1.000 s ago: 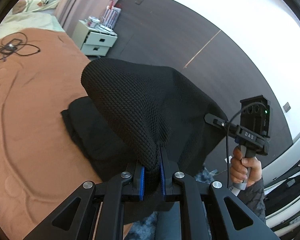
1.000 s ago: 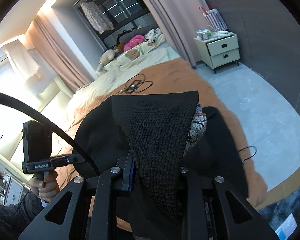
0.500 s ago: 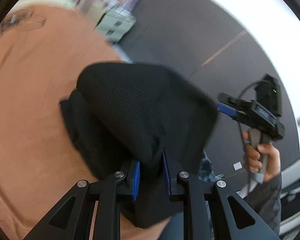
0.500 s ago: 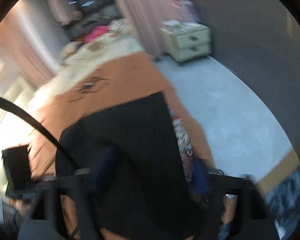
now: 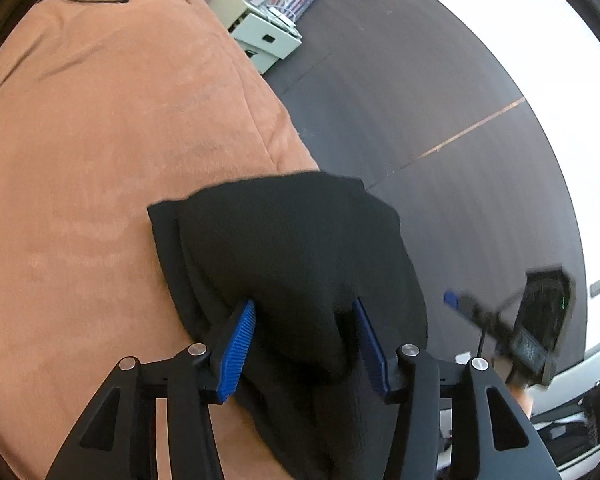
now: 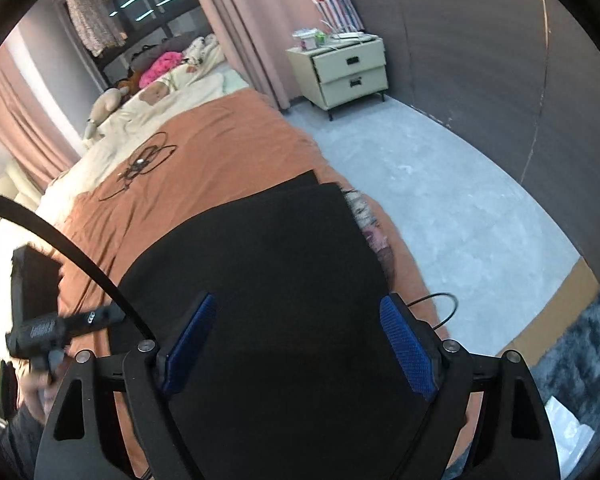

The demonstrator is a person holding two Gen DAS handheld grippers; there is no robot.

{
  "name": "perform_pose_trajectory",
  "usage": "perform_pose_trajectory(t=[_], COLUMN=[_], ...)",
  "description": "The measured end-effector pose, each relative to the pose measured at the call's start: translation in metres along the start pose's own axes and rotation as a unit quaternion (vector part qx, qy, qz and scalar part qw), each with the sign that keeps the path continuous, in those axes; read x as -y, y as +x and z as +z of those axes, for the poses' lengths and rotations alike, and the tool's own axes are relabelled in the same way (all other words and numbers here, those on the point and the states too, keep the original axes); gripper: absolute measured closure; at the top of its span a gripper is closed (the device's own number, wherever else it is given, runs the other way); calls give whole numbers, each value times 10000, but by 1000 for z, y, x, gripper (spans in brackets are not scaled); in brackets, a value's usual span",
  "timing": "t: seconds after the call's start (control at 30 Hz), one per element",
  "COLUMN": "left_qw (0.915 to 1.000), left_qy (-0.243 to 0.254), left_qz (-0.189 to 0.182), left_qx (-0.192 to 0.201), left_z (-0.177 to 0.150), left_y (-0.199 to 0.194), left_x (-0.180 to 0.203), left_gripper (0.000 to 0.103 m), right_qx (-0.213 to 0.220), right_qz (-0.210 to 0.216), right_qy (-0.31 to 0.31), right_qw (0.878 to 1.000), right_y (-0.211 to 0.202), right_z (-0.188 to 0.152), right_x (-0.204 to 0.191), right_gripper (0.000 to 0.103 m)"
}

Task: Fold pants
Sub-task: 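Carry the folded black pants with both grippers toward the other black garment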

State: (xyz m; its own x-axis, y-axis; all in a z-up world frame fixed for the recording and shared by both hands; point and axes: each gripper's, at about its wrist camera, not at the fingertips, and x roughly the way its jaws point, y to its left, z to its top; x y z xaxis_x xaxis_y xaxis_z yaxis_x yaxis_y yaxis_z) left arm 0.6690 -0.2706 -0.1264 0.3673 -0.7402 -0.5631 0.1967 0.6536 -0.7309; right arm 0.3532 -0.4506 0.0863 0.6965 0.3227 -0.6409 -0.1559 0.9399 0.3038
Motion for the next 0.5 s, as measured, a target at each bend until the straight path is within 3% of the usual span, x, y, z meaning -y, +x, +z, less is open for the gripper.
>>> perform_pose_trajectory(t=[0.2, 0.23, 0.3, 0.37, 0.5], left_qw=[9987, 9984, 9984, 9983, 9951], left_qy=[-405, -473, -472, -345, -80], left_qz=[-85, -69, 46, 65, 267], left_qx=[284, 309, 301, 468, 945], left_z=[21, 24, 30, 32, 35], left_y=[4, 5, 8, 0, -18], left_x=[-11, -13, -14, -10, -6], left_gripper=[52, 57, 94, 99, 99], right_qx=[72, 58, 19, 3, -14], right_qz=[121, 115, 136, 165, 172], right_qy=[-194, -228, -284, -354, -372], right_qw=[9997, 9997, 9995, 9992, 9992], right_y=[-13, -10, -4, 0, 15], right_z=[-11, -10, -11, -15, -16], right_x=[-17, -18, -20, -19, -6], right_gripper=[23, 24, 32, 33, 34])
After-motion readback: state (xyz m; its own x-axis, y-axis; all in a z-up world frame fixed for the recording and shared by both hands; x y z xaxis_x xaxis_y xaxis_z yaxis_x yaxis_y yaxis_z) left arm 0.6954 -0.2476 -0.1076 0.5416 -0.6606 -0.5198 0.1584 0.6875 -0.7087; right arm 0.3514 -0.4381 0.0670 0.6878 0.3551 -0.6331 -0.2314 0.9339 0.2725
